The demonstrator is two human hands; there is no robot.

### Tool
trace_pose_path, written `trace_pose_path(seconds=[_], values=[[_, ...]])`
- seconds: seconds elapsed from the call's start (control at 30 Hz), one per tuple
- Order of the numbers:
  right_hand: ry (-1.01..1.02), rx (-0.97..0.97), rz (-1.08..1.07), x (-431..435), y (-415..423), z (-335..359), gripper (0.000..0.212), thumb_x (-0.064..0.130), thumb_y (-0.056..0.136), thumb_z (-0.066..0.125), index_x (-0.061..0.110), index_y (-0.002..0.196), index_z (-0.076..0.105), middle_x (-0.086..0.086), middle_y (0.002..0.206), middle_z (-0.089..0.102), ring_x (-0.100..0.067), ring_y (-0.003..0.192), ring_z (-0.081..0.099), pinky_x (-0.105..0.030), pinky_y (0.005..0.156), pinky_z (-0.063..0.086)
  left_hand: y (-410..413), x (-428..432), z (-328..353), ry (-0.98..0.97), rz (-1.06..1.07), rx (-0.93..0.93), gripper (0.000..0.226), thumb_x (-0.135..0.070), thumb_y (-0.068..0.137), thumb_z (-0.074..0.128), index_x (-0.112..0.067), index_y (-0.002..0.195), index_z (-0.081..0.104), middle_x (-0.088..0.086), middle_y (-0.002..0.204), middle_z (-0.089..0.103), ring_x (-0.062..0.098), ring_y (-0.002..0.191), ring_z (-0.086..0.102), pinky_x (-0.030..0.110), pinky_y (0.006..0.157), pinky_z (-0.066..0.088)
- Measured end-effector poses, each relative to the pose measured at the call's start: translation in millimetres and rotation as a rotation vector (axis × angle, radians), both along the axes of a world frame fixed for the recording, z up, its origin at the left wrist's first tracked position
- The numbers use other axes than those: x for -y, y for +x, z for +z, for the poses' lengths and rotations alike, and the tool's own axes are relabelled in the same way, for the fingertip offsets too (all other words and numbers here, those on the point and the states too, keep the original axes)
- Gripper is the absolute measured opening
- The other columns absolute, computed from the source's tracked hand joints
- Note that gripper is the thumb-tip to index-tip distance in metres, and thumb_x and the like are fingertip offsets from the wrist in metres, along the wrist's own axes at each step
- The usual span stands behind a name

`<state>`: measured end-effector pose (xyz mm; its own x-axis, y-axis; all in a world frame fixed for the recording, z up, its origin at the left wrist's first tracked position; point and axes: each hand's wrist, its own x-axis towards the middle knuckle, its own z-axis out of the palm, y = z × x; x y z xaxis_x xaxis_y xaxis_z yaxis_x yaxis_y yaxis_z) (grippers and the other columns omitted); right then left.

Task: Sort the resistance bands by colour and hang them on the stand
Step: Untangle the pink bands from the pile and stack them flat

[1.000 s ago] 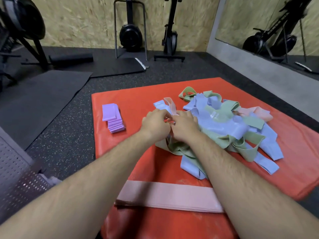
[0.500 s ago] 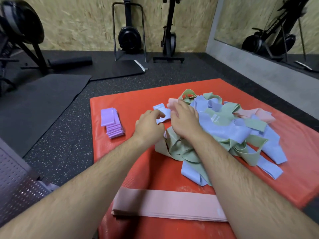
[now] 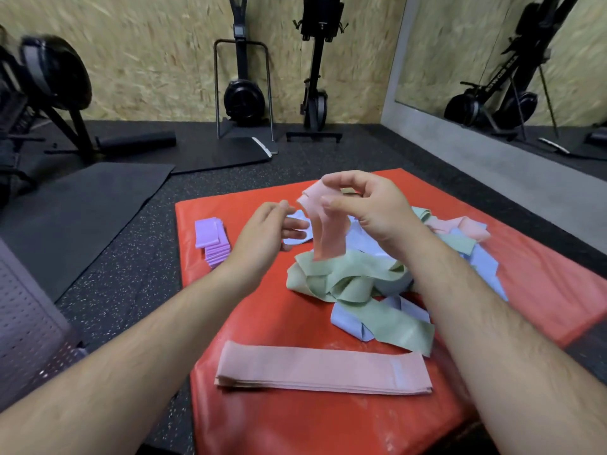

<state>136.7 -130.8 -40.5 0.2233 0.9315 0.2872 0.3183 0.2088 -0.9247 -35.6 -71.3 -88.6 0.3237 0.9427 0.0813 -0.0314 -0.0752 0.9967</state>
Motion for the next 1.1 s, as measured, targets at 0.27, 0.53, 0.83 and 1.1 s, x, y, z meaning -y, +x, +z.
trace_pose_path(seconds=[0.27, 0.53, 0.83, 1.1], values=[[-0.078, -0.083, 0.249, 42, 4, -4, 0.038, -0.006, 0.077, 0.068, 0.019, 0.106, 0.075, -0.004, 0.117, 0.071, -0.012, 0.106, 0.064, -0.032, 0.097, 0.049, -7, 37, -8, -0.48, -0.454, 0.079, 0.067, -0.067, 0.097, 0.037, -0.01, 0.123, 0.061, 0.024, 0.114, 0.065, 0.047, 0.103, 0.067, 0.049, 0.087, 0.054], [-0.186, -0.062, 0.298, 65, 24, -6, 0.045, -0.002, 0.065, 0.056, 0.018, 0.098, 0.078, -0.005, 0.108, 0.071, -0.017, 0.098, 0.06, -0.029, 0.083, 0.045, 6, 46, -16, -0.318, -0.195, 0.209, 0.02, -0.013, 0.098, 0.055, -0.005, 0.112, 0.068, 0.008, 0.096, 0.072, 0.021, 0.082, 0.068, 0.031, 0.079, 0.057], [-0.403, 0.257, 0.114, 88, 58, -15, 0.048, 0.018, 0.066, 0.07, 0.036, 0.11, 0.069, -0.002, 0.105, 0.074, -0.016, 0.099, 0.068, -0.036, 0.091, 0.049, -20, 28, -8, -0.071, -0.048, 0.077, 0.035, 0.002, 0.089, 0.066, -0.012, 0.121, 0.062, 0.004, 0.093, 0.066, 0.011, 0.072, 0.065, 0.025, 0.066, 0.054], [-0.66, 0.349, 0.209, 95, 59, -24, 0.039, 0.017, 0.071, 0.085, 0.02, 0.107, 0.071, -0.008, 0.102, 0.074, -0.017, 0.098, 0.069, -0.035, 0.09, 0.05, -27, 38, -8, 0.014, -0.075, -0.013, 0.018, 0.001, 0.09, 0.066, -0.009, 0.105, 0.069, 0.012, 0.095, 0.071, 0.02, 0.081, 0.067, 0.028, 0.07, 0.054]])
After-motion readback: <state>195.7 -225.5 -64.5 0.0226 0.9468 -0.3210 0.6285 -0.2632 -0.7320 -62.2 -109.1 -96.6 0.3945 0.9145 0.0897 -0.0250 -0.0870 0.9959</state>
